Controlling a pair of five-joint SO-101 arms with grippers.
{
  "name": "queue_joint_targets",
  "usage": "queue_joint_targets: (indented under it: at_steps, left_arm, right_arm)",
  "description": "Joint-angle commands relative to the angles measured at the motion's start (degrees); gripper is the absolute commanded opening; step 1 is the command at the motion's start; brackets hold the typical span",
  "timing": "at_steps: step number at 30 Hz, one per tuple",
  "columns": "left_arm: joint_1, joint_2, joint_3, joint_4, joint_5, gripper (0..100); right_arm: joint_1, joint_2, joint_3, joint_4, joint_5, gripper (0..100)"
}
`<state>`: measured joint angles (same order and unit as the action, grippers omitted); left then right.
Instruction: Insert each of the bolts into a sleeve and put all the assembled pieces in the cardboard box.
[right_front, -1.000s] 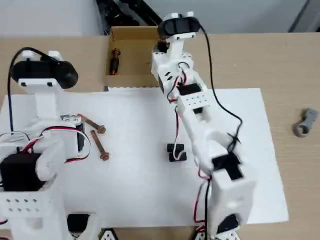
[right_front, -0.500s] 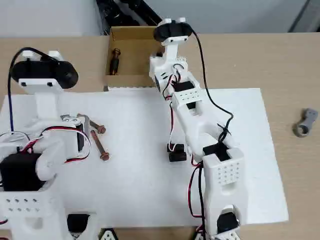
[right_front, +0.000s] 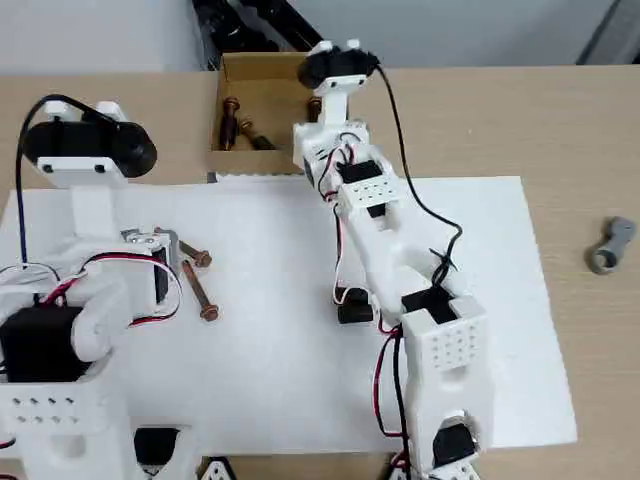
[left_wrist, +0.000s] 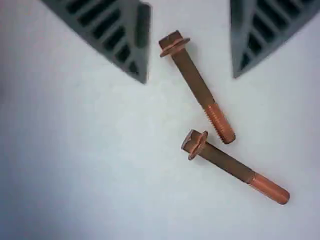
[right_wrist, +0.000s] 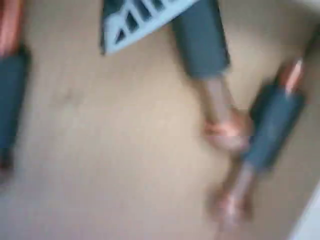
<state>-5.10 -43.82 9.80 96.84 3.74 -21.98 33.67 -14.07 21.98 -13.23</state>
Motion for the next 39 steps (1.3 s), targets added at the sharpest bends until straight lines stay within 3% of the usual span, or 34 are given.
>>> queue_joint_targets:
  at_steps: [1, 3, 9, 15, 18, 25, 28, 33, 39]
  left_arm:
    - [-0.3, 0.0, -0.1, -0.1, -0.8, 0]
    - [-0.3, -0.3, 0.4, -0.2, -2.2, 1]
    - [-0.3, 0.0, 1.4, 0.0, -2.6, 1]
    - [-0.3, 0.1, 3.6, -0.1, -2.3, 13]
    - [-0.4, 0.1, 5.6, -1.1, -1.3, 14]
    - [-6.2, 0.1, 10.3, -6.2, 5.8, 20]
    - [-8.3, 0.2, 11.2, -6.7, 6.2, 24]
    - [-9.1, 0.2, 14.2, -9.2, 6.9, 27]
    - [-9.0, 4.8, 16.1, -11.9, 9.1, 24]
  right_arm:
    - [-1.3, -8.1, -2.6, 4.3, -0.4, 13.4]
    - [-1.5, -10.5, -2.6, 6.6, -0.4, 0.0]
    - [-1.6, -17.2, -2.6, 16.9, -0.7, 14.2]
    - [-1.6, -24.0, -2.6, 29.9, -0.7, 16.2]
    - [-1.3, -27.2, -2.6, 34.0, -1.5, 16.8]
    - [-1.1, -34.4, -2.6, 43.6, -6.3, 41.8]
    - [-1.2, -37.4, -2.6, 49.2, -6.3, 45.9]
    - [-1.2, -41.3, -2.6, 60.9, -6.4, 36.6]
    - [-1.2, -43.4, -2.6, 70.2, -6.4, 0.1]
